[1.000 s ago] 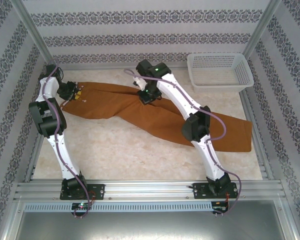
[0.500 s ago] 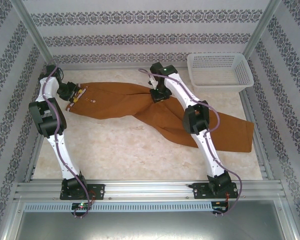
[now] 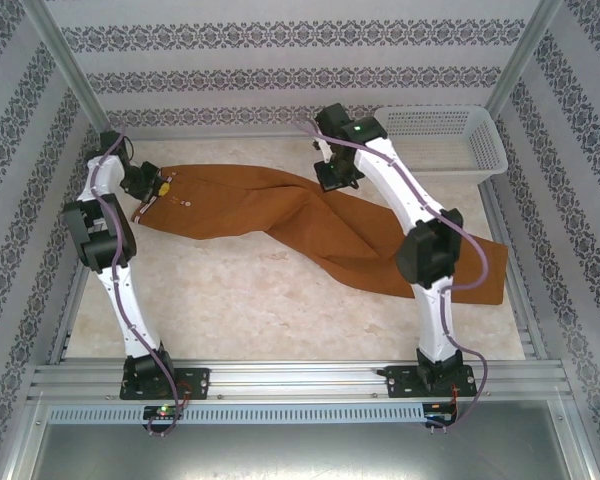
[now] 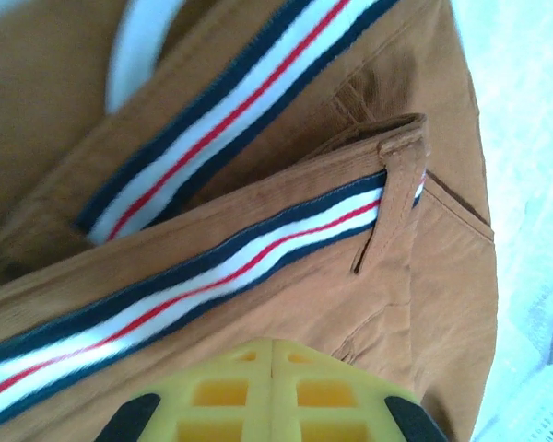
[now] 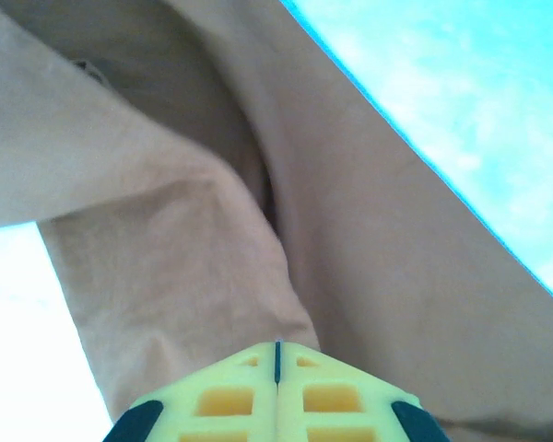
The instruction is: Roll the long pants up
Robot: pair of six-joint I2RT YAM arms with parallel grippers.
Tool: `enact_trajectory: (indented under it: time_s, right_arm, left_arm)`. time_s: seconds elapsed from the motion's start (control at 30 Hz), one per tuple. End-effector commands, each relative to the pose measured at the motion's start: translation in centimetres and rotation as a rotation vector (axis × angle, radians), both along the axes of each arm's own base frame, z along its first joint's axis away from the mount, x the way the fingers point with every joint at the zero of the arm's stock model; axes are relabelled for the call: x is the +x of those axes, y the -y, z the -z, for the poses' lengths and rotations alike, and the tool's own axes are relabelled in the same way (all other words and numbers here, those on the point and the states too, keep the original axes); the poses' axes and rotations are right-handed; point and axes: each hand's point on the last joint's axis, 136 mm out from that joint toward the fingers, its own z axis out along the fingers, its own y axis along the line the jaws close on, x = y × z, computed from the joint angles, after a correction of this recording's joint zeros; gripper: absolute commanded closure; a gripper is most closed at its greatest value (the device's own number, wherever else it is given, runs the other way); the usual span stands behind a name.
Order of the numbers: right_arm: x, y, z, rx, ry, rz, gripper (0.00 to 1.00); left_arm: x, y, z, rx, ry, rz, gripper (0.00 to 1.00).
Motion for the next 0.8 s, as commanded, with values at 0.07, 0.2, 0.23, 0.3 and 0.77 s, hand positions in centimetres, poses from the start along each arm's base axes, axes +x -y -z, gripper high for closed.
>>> enact_trajectory:
  time_s: [0.07,0.2,0.23,0.3,0.77]
  right_arm:
    - [-4.7,3.1,4.5,-0.127,-0.123,0.099,1.00]
    - [-7.2,6.2,8.4,-0.135,-0.229,0.201,1.00]
    - [-7.8,6.9,9.2,-0.139,-0.251,0.220,1.00]
    - [-8.5,8.0,10.1,-0.160,-0.271,0.245,1.00]
    - [-9.8,14.5,10.0,-0.254,-0.262,0.393,0.79]
  left_arm:
    - [2.4,3.2,3.0,-0.187,0.044,0.030,1.00]
    - [2.1,3.2,5.8,-0.155,-0.016,0.042,1.00]
    - [1.6,2.6,6.4,-0.114,-0.051,0.046,1.00]
    - [0.3,0.8,7.3,0.006,-0.148,0.048,1.00]
    - [-9.9,-9.7,6.1,0.429,-0.566,-0.147,1.00]
